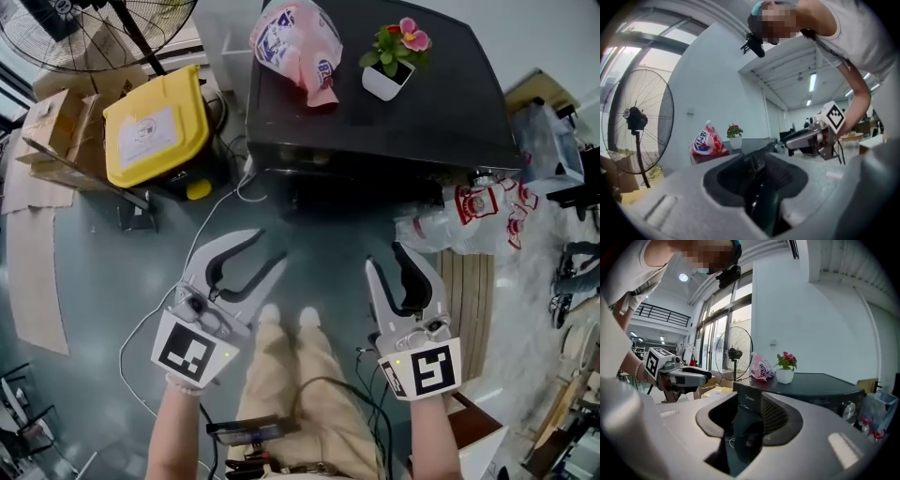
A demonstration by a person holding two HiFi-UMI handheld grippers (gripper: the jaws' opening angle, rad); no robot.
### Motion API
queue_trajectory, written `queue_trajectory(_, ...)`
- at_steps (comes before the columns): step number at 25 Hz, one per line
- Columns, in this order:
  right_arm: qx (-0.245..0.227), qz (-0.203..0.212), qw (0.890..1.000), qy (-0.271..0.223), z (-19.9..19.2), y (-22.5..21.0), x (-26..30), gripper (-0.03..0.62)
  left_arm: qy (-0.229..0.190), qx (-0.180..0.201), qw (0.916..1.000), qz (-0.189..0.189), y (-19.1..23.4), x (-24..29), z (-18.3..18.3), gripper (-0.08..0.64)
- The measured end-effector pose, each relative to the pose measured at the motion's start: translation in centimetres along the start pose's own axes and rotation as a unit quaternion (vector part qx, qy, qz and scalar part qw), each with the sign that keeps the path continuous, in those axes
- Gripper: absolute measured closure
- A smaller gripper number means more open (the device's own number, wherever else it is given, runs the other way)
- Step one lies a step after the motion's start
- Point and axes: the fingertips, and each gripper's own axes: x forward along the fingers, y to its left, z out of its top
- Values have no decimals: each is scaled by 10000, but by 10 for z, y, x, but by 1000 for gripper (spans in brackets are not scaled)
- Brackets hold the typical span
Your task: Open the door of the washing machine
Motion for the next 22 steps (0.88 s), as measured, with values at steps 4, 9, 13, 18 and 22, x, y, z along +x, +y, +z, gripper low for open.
queue_trajectory(4, 99, -95, 9998, 120, -28, 3, 9, 454, 8, 41, 9998, -176, -1, 9, -31, 433)
queue_trajectory(9, 174, -105, 9996, 212, -59, 6, 22, 456, 70, 88, 9995, -285, -1, 21, -73, 431)
queue_trajectory(13, 223, -215, 9990, 308, -84, 0, 28, 454, 138, -19, 9993, -353, 0, 33, -110, 428)
queue_trajectory(18, 280, -314, 9983, 402, -111, -3, 38, 454, 220, -123, 9988, -412, 6, 45, -148, 426)
queue_trajectory(22, 364, -411, 9971, 527, -135, -6, 39, 456, 788, -1059, 9908, -290, 4, 51, -194, 423)
